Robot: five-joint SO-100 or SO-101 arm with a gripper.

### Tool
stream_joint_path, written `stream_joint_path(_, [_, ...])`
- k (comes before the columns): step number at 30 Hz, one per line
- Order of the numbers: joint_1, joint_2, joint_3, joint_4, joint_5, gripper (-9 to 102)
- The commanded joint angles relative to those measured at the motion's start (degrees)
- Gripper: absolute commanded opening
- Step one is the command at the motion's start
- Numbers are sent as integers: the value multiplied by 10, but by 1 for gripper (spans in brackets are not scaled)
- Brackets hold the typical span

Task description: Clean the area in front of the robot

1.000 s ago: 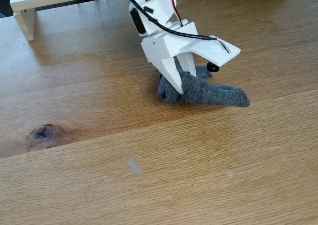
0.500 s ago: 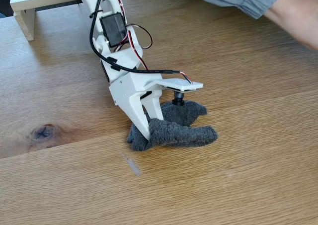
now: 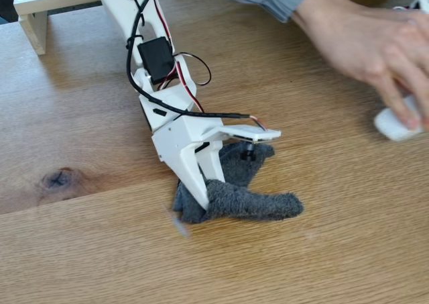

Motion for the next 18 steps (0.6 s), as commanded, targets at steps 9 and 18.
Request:
stream_joint_path(9, [221, 35, -15, 81, -57, 0])
stream_joint_path(18, [170, 127, -14, 329, -33, 0])
